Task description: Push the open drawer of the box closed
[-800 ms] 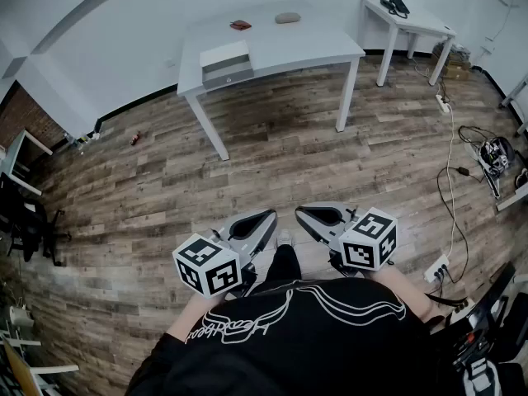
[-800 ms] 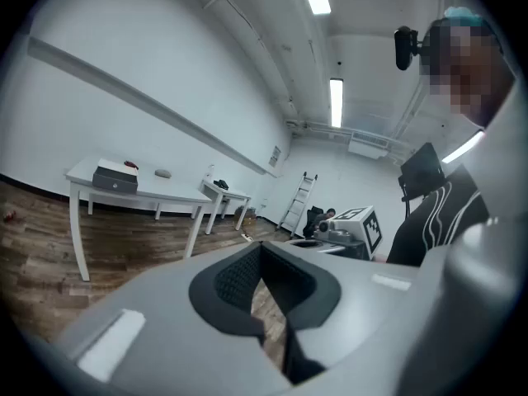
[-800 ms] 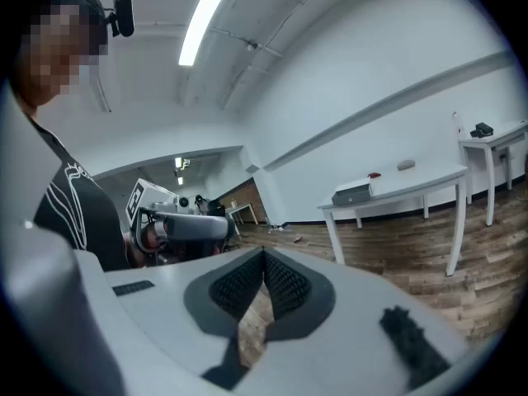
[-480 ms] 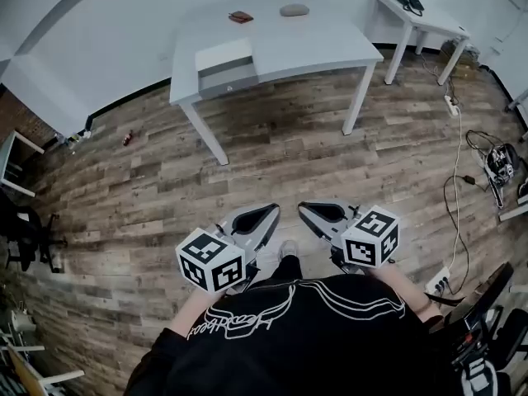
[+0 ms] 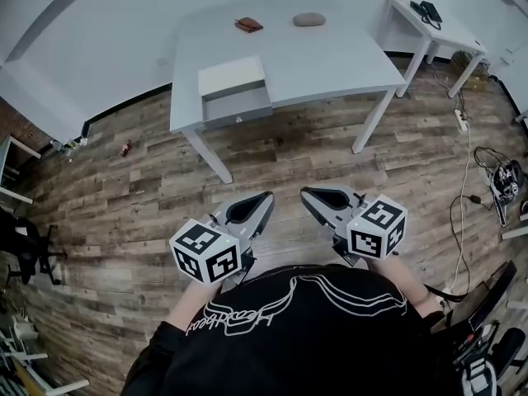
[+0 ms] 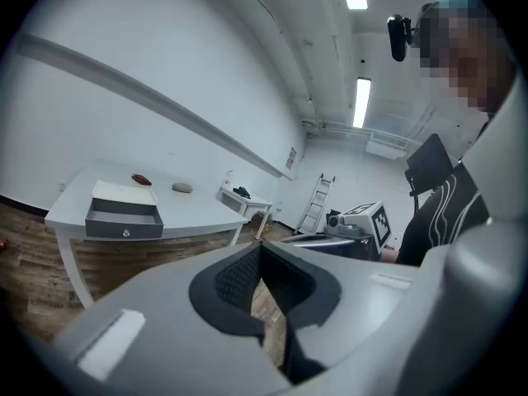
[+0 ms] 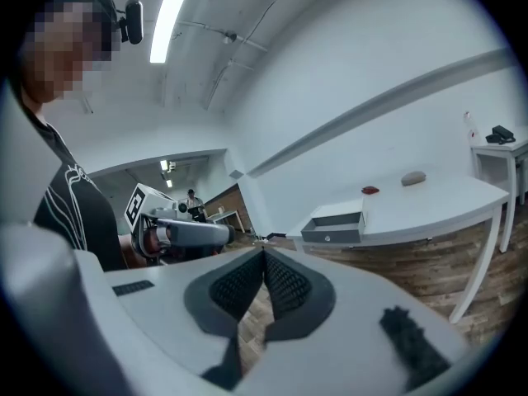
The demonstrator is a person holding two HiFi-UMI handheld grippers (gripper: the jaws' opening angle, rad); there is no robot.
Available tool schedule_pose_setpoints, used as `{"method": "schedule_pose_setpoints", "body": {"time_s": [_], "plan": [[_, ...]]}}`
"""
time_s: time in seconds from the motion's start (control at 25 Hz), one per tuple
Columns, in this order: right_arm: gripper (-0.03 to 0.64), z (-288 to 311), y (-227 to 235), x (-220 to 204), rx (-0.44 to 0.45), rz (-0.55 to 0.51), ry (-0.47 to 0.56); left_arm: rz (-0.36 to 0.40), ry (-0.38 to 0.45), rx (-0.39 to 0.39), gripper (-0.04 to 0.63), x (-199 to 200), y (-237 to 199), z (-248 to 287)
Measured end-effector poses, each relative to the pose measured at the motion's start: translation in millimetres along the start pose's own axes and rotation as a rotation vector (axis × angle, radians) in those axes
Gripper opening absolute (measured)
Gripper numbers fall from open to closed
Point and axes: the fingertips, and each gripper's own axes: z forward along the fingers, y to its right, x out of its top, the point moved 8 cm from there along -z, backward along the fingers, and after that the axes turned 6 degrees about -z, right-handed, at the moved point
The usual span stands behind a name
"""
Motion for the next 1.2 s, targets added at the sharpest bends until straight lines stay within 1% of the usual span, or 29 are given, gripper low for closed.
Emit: {"method": "schedule_pose_setpoints", "body": {"time_s": [0.2,0.32,0.4,0.48,0.56,0.68,0.88,1.04,1.2], "plan": [[0.008,4.3,23.0,2.5,-0.029,-0.023,-0.005,-0.002,0.040,-0.028,0.006,10.9,-15.6,15.3],[0.008,12.6,45.1,-0.9,-0.016,0.011,-0.005,-0.008,0.024,-0.006,0.006,12.6,-28.2,30.1],[0.008,22.7,61.1,-1.7,0.004,0.026,-0.008,-0.013,0.012,0.018,0.006,15.7,-38.1,42.0],[0.008,36.1,80.7,-0.9,0.011,0.019,-0.022,-0.021,0.014,0.047,0.007,21.5,-51.7,54.0],[0.008,51.0,102.7,1.7,0.019,0.022,-0.040,-0.037,0.007,0.073,0.007,26.6,-68.8,66.4],[0.008,73.6,134.8,8.4,0.057,0.050,-0.054,-0.062,-0.009,0.110,0.007,34.8,-97.9,85.7],[0.008,107.4,182.5,17.2,0.101,0.059,-0.094,-0.079,-0.013,0.174,0.008,47.8,-140.7,117.2],[0.008,130.3,211.4,19.4,0.111,0.058,-0.125,-0.061,-0.021,0.242,0.008,51.4,-173.3,129.9],[0.008,145.4,228.9,16.4,0.130,0.071,-0.148,-0.100,-0.015,0.310,0.008,48.0,-203.0,132.2]]}}
